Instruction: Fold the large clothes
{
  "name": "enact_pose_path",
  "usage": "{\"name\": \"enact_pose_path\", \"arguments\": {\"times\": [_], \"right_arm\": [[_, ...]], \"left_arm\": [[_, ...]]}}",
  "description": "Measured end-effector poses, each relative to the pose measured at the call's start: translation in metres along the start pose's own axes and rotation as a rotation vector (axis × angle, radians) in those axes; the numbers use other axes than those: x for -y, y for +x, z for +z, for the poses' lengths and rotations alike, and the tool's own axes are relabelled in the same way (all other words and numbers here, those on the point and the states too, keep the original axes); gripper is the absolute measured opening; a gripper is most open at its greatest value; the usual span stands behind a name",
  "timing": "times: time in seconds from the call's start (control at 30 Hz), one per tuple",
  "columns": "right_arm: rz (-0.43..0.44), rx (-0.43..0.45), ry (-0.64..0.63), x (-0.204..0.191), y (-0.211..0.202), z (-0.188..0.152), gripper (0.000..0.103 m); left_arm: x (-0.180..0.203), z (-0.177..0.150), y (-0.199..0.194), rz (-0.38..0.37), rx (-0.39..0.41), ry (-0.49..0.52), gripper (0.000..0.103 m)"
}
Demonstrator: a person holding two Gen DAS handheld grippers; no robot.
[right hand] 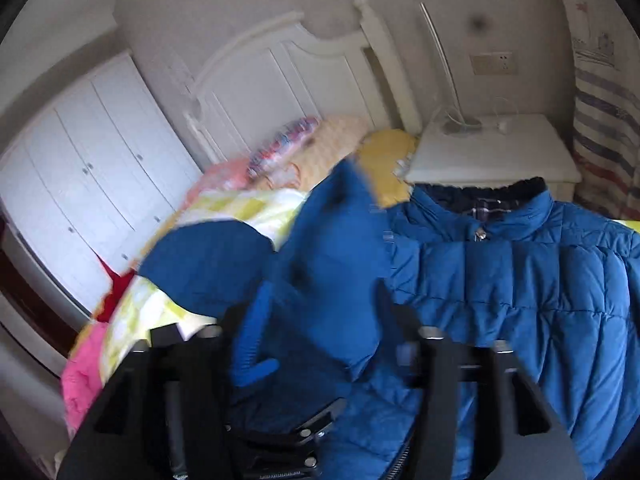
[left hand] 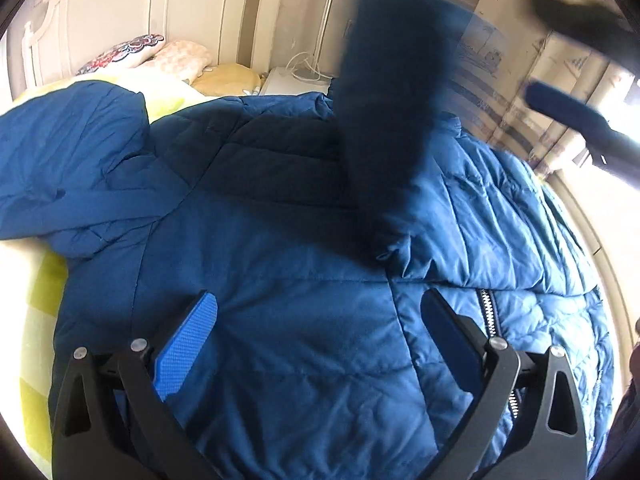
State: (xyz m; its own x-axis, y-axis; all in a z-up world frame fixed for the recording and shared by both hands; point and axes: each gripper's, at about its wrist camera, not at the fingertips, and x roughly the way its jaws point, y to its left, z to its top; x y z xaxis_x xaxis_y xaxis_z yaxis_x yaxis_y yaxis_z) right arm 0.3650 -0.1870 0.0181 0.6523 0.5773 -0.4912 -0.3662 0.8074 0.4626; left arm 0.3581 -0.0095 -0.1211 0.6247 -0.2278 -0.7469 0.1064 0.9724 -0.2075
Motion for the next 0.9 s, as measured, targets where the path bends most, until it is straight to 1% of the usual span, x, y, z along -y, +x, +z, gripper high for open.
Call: {"name": "enact_pose_path", "arguments": {"times": [0.03,0.07,0.1,0.17,0.2,0.3,0.37,0.4,0.43,0.47,0.5,0.53,0.6,0.67,0.7,0.73,0.77,0.8,0.83,0.87,0.9], "right_arm": [[-0.008,0.034,0.014,0.006,-0.008,-0.003,0.083],[-0.021,0.06,0.031,0.016,-0.018,-0.009,0.083],[-0.068,0.072,0.053,0.03,-0.03,-0.015,0.082],[-0.213,0.06,0.08,0.054,-0.04,-0.025,0.082],[-0.32,0.034,0.088,0.068,-0.044,-0.033,0.08],[-0.558,-0.032,0.066,0.109,-0.051,-0.062,0.077],[-0.654,-0.073,0.062,0.135,-0.046,-0.079,0.076],[-0.681,-0.089,0.069,0.146,-0.042,-0.089,0.074],[-0.659,-0.095,0.097,0.155,-0.045,-0.093,0.074],[-0.658,-0.078,0.106,0.156,-0.049,-0.091,0.074],[-0.667,-0.076,0.101,0.158,-0.049,-0.091,0.074],[-0.665,-0.084,0.102,0.163,-0.058,-0.094,0.074],[-0.659,-0.086,0.105,0.168,-0.058,-0.094,0.074],[-0.647,-0.08,0.117,0.167,-0.054,-0.092,0.074],[-0.639,-0.077,0.123,0.167,-0.055,-0.092,0.074],[-0.636,-0.075,0.127,0.168,-0.055,-0.091,0.074],[-0.636,-0.074,0.13,0.17,-0.056,-0.092,0.074],[-0.638,-0.075,0.134,0.169,-0.058,-0.093,0.074],[-0.636,-0.074,0.139,0.169,-0.058,-0.092,0.074],[-0.632,-0.073,0.143,0.169,-0.057,-0.091,0.074],[-0.63,-0.071,0.148,0.17,-0.057,-0.091,0.074]], "left_arm": [[0.0,0.0,0.0,-0.004,0.001,-0.003,0.101],[-0.001,0.0,-0.001,-0.007,0.001,-0.006,0.101],[0.0,0.0,0.0,-0.009,0.001,-0.007,0.101],[-0.001,0.0,-0.001,-0.018,0.004,-0.015,0.101],[-0.003,0.0,-0.002,-0.029,0.006,-0.024,0.101],[-0.014,0.001,-0.004,-0.084,0.017,-0.082,0.101],[-0.026,0.003,-0.007,-0.135,0.03,-0.146,0.101],[-0.031,0.003,-0.007,-0.152,0.035,-0.174,0.1],[-0.035,0.005,-0.008,-0.162,0.041,-0.201,0.1],[-0.041,0.008,-0.009,-0.159,0.045,-0.235,0.099],[-0.044,0.01,-0.009,-0.149,0.046,-0.252,0.094],[-0.047,0.015,-0.009,-0.129,0.048,-0.273,0.092],[-0.056,0.03,-0.007,-0.076,0.05,-0.311,0.089],[-0.063,0.041,0.001,-0.053,0.022,-0.355,0.085],[-0.068,0.047,0.009,-0.051,-0.001,-0.386,0.078],[-0.073,0.051,0.013,-0.042,0.001,-0.413,0.069],[-0.073,0.055,0.016,-0.015,0.019,-0.422,0.057],[-0.073,0.057,0.019,0.003,0.022,-0.41,0.035],[-0.07,0.057,0.019,0.008,0.034,-0.391,0.021],[-0.068,0.056,0.014,0.003,0.062,-0.384,0.014],[-0.065,0.054,0.009,0.004,0.079,-0.374,0.012]]}}
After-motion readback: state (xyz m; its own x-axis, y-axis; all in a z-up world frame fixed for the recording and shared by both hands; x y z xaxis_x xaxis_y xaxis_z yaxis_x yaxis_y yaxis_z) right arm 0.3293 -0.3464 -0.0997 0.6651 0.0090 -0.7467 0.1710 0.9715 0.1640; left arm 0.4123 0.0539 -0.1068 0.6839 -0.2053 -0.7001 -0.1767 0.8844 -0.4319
